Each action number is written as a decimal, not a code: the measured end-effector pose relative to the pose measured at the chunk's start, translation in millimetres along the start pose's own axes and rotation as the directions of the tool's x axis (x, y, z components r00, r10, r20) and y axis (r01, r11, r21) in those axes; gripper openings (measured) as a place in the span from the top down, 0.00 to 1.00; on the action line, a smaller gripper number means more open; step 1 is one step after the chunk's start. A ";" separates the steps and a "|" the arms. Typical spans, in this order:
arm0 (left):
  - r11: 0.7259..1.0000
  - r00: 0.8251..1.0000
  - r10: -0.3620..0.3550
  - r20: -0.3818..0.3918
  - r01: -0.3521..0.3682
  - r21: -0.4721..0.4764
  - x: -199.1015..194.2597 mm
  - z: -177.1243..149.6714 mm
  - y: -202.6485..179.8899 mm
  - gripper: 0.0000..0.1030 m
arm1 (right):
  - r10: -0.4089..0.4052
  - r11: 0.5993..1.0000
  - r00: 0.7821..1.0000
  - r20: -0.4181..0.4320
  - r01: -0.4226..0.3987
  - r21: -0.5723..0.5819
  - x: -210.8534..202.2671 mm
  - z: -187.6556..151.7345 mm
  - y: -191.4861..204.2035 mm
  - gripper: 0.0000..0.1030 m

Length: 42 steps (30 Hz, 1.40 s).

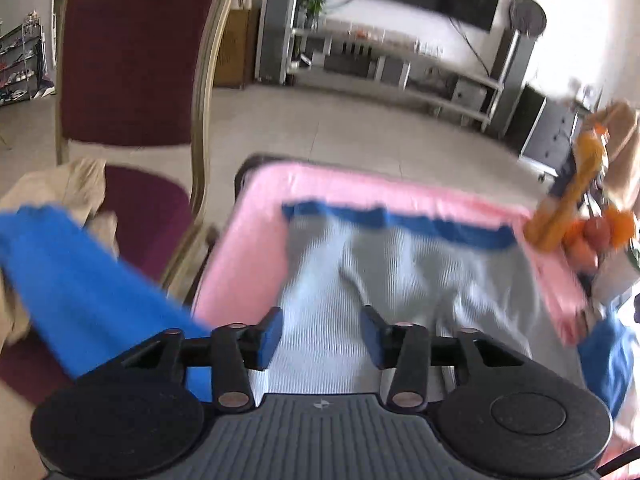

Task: Fold clothes

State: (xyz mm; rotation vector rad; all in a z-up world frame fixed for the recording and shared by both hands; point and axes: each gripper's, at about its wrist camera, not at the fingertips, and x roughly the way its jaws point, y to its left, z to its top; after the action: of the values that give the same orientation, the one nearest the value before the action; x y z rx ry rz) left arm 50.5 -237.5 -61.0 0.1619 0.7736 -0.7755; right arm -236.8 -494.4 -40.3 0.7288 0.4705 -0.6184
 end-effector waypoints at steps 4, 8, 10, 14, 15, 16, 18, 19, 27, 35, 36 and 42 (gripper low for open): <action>0.997 0.997 -0.027 -0.067 0.023 -0.068 61.0 37.9 17.3 0.43 | -0.029 1.000 0.999 0.028 0.029 0.006 40.4 31.5 -8.1 0.59; 0.978 0.984 -0.049 -0.171 0.013 -0.207 141.9 60.9 38.0 0.42 | -0.071 0.996 0.997 0.009 0.071 0.051 101.9 55.4 -36.0 0.56; 0.965 0.974 -0.062 -0.218 0.002 -0.263 180.1 71.2 43.7 0.44 | -0.098 0.993 0.995 -0.008 0.098 0.062 136.8 64.8 -51.0 0.55; 0.956 0.963 -0.086 -0.256 0.008 -0.293 234.1 75.1 48.8 0.45 | -0.129 0.990 0.992 -0.018 0.129 0.053 186.1 72.2 -72.4 0.52; 0.952 0.958 -0.099 -0.271 0.012 -0.307 245.9 74.9 50.0 0.45 | -0.137 0.989 0.990 -0.020 0.138 0.052 197.5 73.9 -77.4 0.52; 0.948 0.955 -0.116 -0.273 0.024 -0.319 253.4 75.4 51.2 0.47 | -0.143 0.988 0.990 -0.022 0.144 0.056 207.2 75.0 -82.6 0.52; 0.943 0.954 -0.153 -0.259 0.063 -0.325 263.7 78.5 52.2 0.49 | -0.159 0.985 0.987 -0.025 0.160 0.057 224.4 76.4 -91.4 0.52; 0.943 0.952 -0.171 -0.255 0.083 -0.322 267.6 80.5 51.7 0.53 | -0.169 0.984 0.985 -0.025 0.170 0.056 232.3 76.9 -95.4 0.52; 0.982 0.976 -0.077 -0.205 0.039 -0.186 270.7 82.9 32.7 0.93 | -0.185 0.982 0.982 -0.043 0.186 0.027 283.3 81.3 -104.3 0.53; 0.946 0.981 0.106 0.160 -0.149 0.287 218.6 81.6 -32.2 0.94 | -0.264 0.945 0.951 0.160 0.289 -0.157 258.2 64.7 -70.6 0.94; 0.929 0.976 0.128 0.176 -0.180 0.324 222.7 78.6 -38.8 0.94 | -0.272 0.934 0.941 0.202 0.308 -0.179 253.5 62.2 -68.0 0.95; 0.869 0.948 0.305 0.087 -0.315 0.381 281.8 47.6 -39.5 0.86 | -0.350 0.906 0.919 0.183 0.382 -0.183 268.7 50.6 -83.4 0.94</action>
State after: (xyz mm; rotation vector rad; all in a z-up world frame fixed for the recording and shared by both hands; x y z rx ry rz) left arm 179.9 -445.6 -213.3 0.6231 0.5425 -0.6137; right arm -88.0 -674.8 -204.8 0.3836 0.5340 -0.9524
